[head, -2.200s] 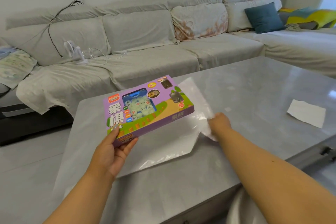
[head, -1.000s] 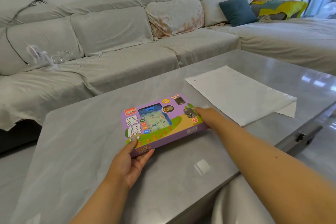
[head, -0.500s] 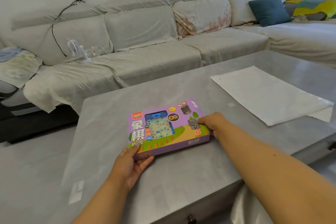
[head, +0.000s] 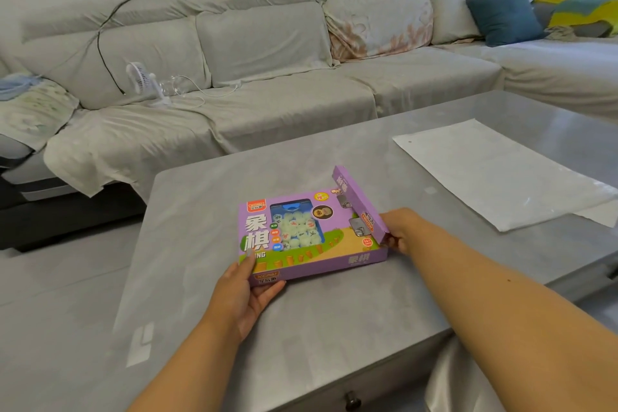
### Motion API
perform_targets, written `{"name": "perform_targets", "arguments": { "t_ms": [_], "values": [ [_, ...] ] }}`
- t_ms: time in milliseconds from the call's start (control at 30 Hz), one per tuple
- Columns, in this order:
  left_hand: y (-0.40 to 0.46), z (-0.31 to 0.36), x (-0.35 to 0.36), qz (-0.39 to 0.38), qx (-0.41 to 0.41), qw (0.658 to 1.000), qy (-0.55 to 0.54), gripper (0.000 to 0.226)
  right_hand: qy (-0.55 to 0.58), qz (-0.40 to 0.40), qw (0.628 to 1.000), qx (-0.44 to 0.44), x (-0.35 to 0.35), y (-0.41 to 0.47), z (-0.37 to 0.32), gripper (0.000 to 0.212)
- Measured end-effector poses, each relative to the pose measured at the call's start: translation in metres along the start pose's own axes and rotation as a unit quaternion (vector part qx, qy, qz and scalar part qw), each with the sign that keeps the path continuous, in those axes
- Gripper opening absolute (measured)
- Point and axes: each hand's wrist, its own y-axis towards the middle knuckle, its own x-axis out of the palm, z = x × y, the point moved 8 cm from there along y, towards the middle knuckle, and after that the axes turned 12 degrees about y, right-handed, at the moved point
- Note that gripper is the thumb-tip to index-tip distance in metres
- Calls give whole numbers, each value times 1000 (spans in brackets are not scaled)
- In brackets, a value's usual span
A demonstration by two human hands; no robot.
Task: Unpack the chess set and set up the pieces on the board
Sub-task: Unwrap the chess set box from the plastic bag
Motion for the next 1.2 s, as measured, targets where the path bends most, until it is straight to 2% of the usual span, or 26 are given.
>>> {"name": "perform_targets", "arguments": {
  "t_ms": [133, 433, 467, 567, 633, 733, 867, 1033, 1200],
  "values": [
    [4, 2, -2, 2, 2, 1000, -5, 23, -119, 32, 992, -38, 2, 9, -8, 30],
    [15, 10, -11, 15, 7, 1000, -4, 26, -227, 51, 970, -71, -3, 8, -21, 31],
    [17, 11, -16, 23, 6, 1000, -10, 26, -198, 58, 975, -79, -7, 11, -23, 30],
    [23, 14, -32, 42, 1, 999, -30, 23, 33, 39, 997, -57, -19, 15, -17, 23],
    [25, 17, -36, 46, 3, 998, -39, 22, 152, 9, 988, -32, -22, 13, -13, 16],
    [26, 20, -31, 62, 7, 997, -49, 21, 248, -16, 968, -10, -20, 6, -8, 12],
    [25, 18, -16, 76, 1, 990, -116, 30, 294, -52, 954, 2, -10, 2, -1, 11],
    [23, 9, 13, 55, -21, 987, -148, 28, 311, -103, 945, 15, 10, -3, 1, 18],
    [31, 9, 13, 70, -29, 987, -145, 32, 297, -74, 952, -12, 6, 1, 2, 14]
  ]
}}
